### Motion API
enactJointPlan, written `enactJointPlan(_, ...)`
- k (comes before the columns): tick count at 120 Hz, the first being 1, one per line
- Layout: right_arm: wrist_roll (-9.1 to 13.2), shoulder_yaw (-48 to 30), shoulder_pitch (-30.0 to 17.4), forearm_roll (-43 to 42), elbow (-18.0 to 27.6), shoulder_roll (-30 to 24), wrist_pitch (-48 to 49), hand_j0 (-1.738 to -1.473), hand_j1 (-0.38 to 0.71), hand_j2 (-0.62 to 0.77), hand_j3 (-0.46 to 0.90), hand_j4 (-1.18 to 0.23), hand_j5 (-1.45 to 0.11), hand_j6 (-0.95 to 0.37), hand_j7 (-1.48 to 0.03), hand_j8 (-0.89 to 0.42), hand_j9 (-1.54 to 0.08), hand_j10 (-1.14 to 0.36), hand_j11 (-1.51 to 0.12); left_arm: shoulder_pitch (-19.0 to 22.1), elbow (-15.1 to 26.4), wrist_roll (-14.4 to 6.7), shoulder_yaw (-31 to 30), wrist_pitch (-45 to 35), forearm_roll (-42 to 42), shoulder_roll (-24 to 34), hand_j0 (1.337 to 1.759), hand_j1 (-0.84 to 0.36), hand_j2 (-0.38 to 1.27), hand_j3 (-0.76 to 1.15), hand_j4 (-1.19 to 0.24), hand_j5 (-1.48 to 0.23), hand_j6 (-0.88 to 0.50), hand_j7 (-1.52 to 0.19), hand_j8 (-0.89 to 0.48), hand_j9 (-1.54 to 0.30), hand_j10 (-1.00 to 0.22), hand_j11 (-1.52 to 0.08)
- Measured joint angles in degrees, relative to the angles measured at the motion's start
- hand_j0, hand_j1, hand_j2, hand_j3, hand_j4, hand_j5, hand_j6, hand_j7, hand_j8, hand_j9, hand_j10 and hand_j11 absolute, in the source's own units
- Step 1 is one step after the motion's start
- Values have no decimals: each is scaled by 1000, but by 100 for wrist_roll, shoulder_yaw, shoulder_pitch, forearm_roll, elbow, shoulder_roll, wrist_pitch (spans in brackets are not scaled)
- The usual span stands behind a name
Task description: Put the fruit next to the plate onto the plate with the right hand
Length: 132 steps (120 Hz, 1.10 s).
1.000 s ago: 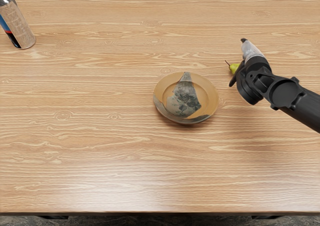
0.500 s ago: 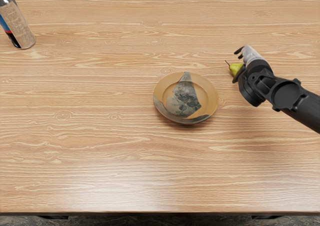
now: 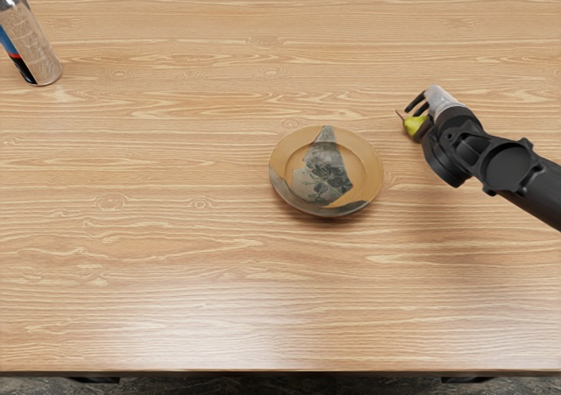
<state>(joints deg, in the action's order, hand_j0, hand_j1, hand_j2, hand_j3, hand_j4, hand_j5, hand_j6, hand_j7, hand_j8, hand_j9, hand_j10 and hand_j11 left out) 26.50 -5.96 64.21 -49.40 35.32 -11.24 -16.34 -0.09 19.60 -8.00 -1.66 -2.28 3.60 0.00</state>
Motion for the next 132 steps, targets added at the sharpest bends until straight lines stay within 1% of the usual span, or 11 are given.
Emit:
enactJointPlan(13, 1, -8, -17, -19, 1, -5, 20, -1653, 321, 13, -2, -619, -668, -477, -734, -366, -705, -490, -725, 0, 0, 0, 0, 0, 0, 0, 1658, 349, 0, 0, 0, 0, 0, 0, 0, 0, 0, 0)
enactJointPlan(18, 0, -14, -33, -34, 2, -5, 28, -1650, 327, -15, -2, -624, -678, -451, -742, -345, -724, -485, -740, 0, 0, 0, 0, 0, 0, 0, 1658, 349, 0, 0, 0, 0, 0, 0, 0, 0, 0, 0)
enactJointPlan(21, 3, -16, -41, -38, 3, -5, 34, -1648, 333, -19, -3, -623, -688, -461, -746, -294, -731, -493, -743, 0, 0, 0, 0, 0, 0, 0, 1658, 349, 0, 0, 0, 0, 0, 0, 0, 0, 0, 0)
enactJointPlan(41, 22, -16, -59, -47, 1, -4, 56, -1632, 303, -76, -1, -619, -739, -431, -764, -284, -778, -516, -788, 0, 0, 0, 0, 0, 0, 0, 1658, 349, 0, 0, 0, 0, 0, 0, 0, 0, 0, 0)
enactJointPlan(44, 23, -20, -57, -38, 1, -3, 61, -1633, 310, -58, -1, -622, -738, -429, -766, -285, -775, -513, -788, 0, 0, 0, 0, 0, 0, 0, 1658, 349, 0, 0, 0, 0, 0, 0, 0, 0, 0, 0)
enactJointPlan(52, 11, -41, -46, 18, 3, -6, 75, -1638, 310, 49, -1, -634, -728, -463, -771, -316, -767, -528, -786, 0, 0, 0, 0, 0, 0, 0, 1658, 349, 0, 0, 0, 0, 0, 0, 0, 0, 0, 0)
enactJointPlan(57, 4, -51, -28, 151, 5, -41, 133, -1641, 309, 71, -1, -638, -726, -484, -774, -336, -766, -544, -784, 0, 0, 0, 0, 0, 0, 0, 1658, 349, 0, 0, 0, 0, 0, 0, 0, 0, 0, 0)
enactJointPlan(64, -4, -62, 15, 384, 7, -132, 308, -1643, 297, 58, 0, -638, -729, -487, -777, -344, -772, -553, -784, 0, 0, 0, 0, 0, 0, 0, 1658, 349, 0, 0, 0, 0, 0, 0, 0, 0, 0, 0)
enactJointPlan(76, -14, -88, 170, 836, 9, -334, 773, -1649, 269, 116, 1, -621, -757, -558, -780, -407, -786, -595, -800, 0, 0, 0, 0, 0, 0, 0, 1658, 349, 0, 0, 0, 0, 0, 0, 0, 0, 0, 0)
enactJointPlan(94, -163, -504, 327, 1251, 10, -652, 1858, -1653, 247, 170, 1, -605, -781, -616, -783, -449, -796, -629, -810, 0, 0, 0, 0, 0, 0, 0, 1658, 349, 0, 0, 0, 0, 0, 0, 0, 0, 0, 0)
enactJointPlan(132, -221, -999, 715, 1889, 12, -755, 3775, -1658, 251, 216, 1, -589, -804, -631, -784, -458, -799, -636, -811, 0, 0, 0, 0, 0, 0, 0, 1658, 349, 0, 0, 0, 0, 0, 0, 0, 0, 0, 0)
